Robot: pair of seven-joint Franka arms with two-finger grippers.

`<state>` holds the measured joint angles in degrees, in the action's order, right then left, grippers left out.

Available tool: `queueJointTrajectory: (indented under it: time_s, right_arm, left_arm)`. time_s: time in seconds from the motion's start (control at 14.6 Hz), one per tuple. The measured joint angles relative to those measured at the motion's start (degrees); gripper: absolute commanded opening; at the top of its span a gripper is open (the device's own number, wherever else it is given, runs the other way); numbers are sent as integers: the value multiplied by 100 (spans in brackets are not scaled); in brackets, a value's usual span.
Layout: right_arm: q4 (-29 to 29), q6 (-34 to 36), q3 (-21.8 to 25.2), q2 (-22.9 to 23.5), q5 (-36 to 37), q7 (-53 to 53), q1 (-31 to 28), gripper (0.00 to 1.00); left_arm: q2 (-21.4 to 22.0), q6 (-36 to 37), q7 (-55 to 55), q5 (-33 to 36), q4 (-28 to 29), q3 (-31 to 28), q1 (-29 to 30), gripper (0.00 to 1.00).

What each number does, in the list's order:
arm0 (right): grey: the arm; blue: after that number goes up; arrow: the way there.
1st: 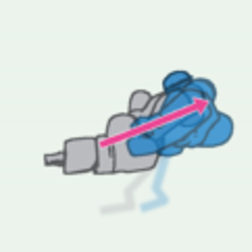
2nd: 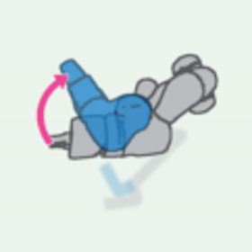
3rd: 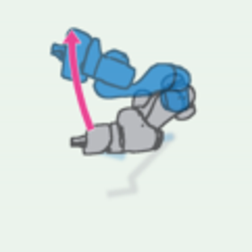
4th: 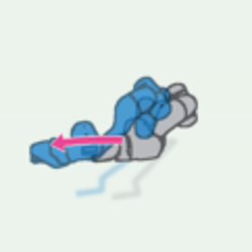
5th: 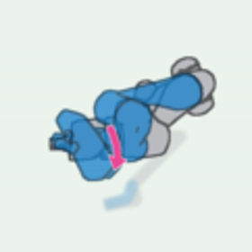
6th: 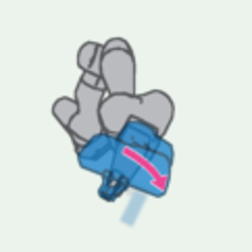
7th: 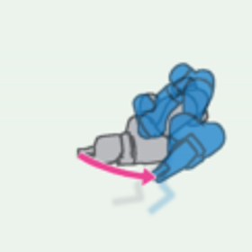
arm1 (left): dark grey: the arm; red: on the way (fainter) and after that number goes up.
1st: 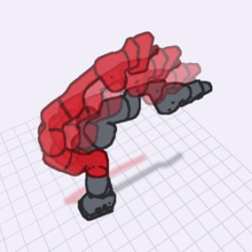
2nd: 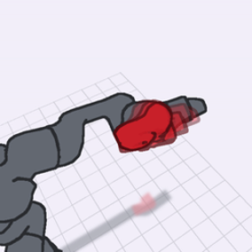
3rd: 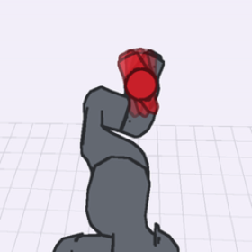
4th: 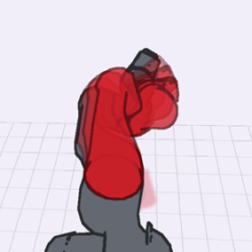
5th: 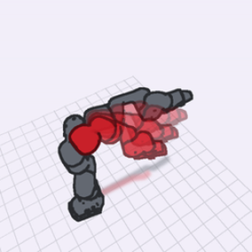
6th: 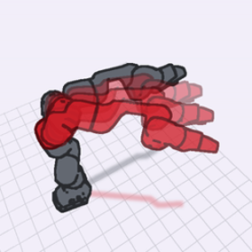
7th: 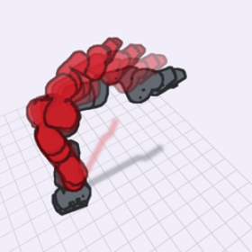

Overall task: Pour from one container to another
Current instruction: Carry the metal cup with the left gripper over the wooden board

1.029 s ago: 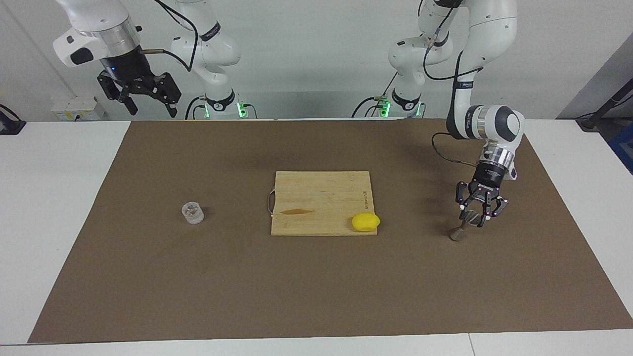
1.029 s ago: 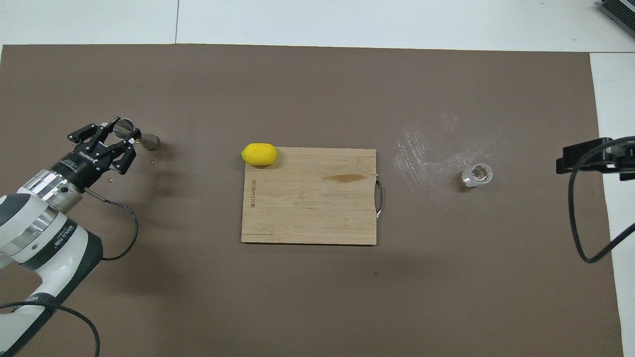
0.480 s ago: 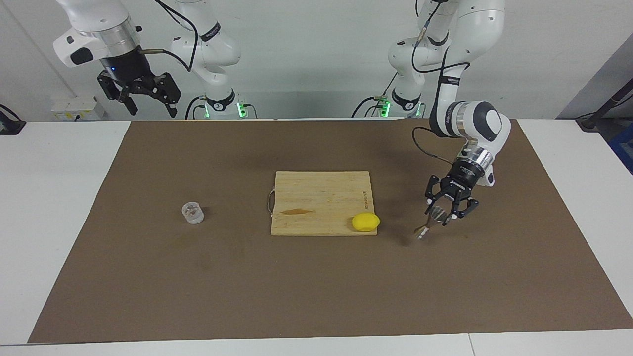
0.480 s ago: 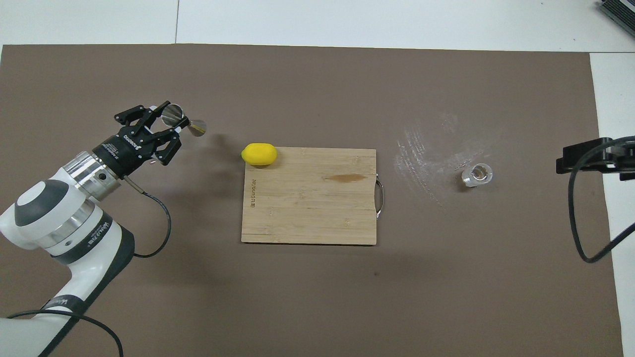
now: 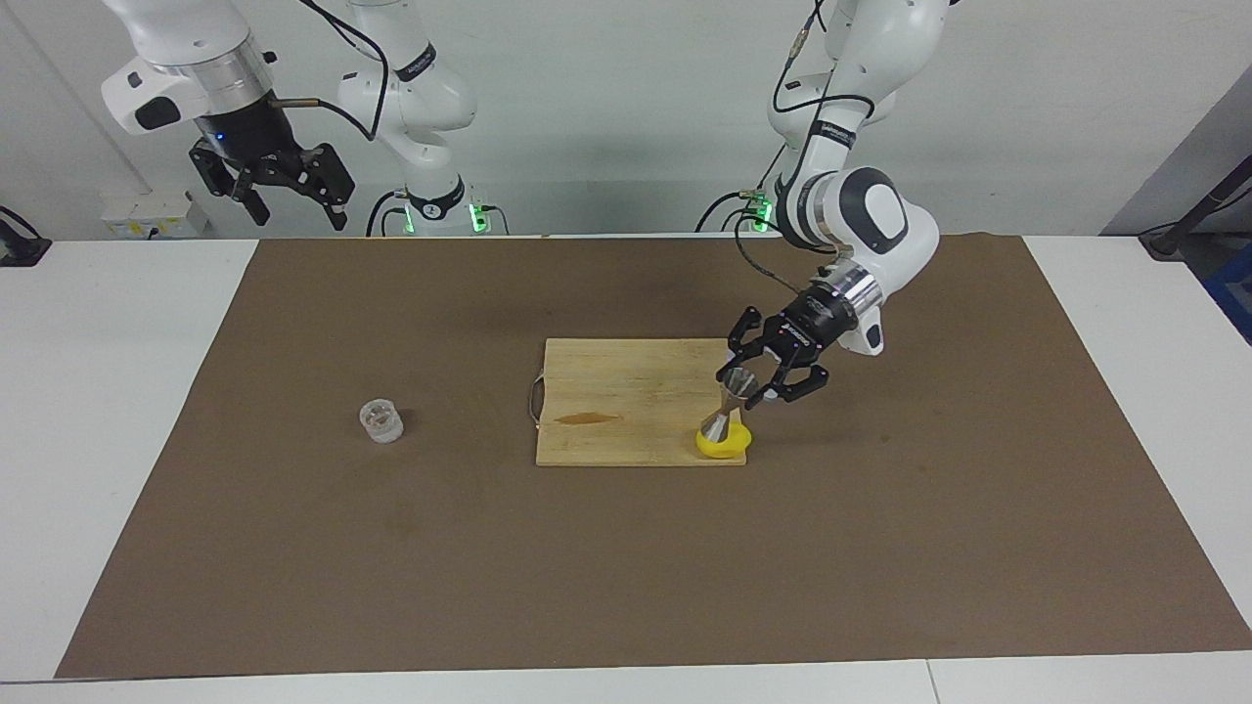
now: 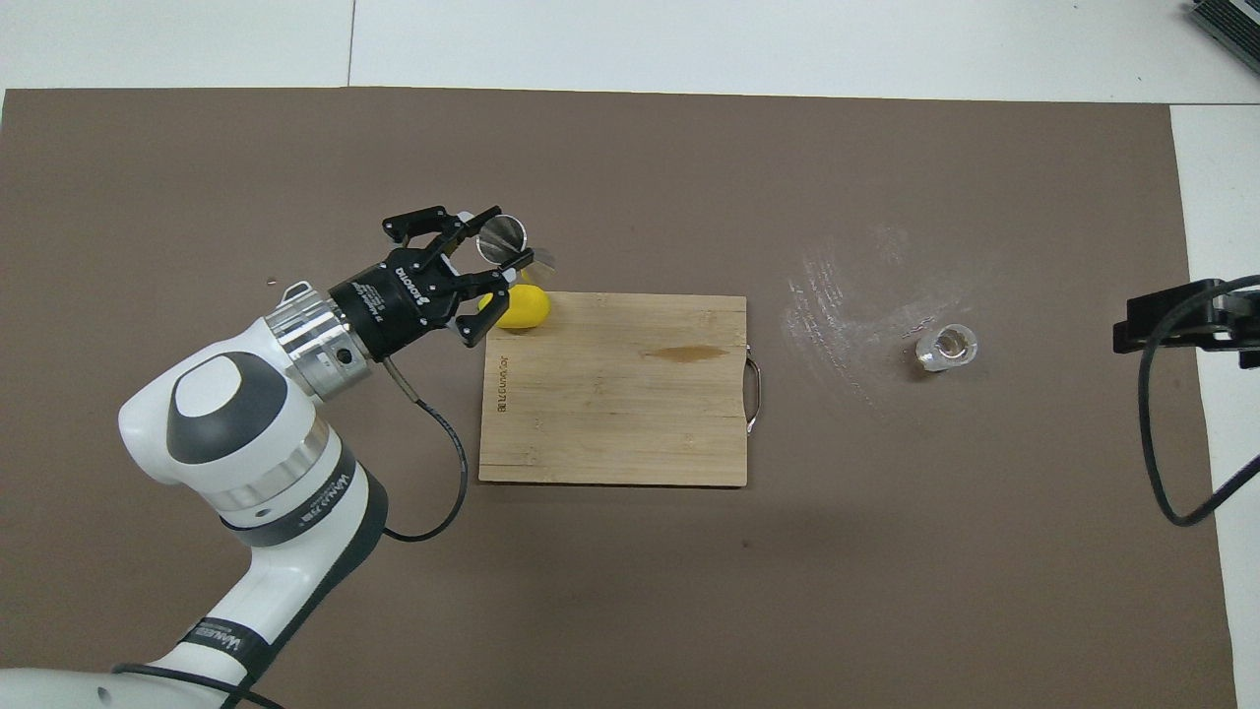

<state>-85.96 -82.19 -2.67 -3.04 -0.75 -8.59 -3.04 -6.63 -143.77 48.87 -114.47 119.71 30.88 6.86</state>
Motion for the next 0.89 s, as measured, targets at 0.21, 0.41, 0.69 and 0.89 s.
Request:
queueJointTrajectory:
  time_s: [0.21, 0.41, 0.69, 0.89]
  right_arm:
    - [-2, -1, 16, 5, 0, 1, -72, 100]
    - [-2, -64, -18, 139, -29, -373, -65, 100]
    - [2, -632, -12, 559, -380, -1378, -92, 100]
    - [-14, -954, 6, 1017, -499, -2119, -223, 100]
  left_arm:
    - [-118, -477, 15, -44, -141, 40, -569, 0]
    - [-318, -737, 18, -304, -196, 40, -1144, 0]
    - [-832, -792, 10, -368, -457, 32, -1407, 0]
    - [-1138, -791, -58, -367, -618, 31, -1465, 0]
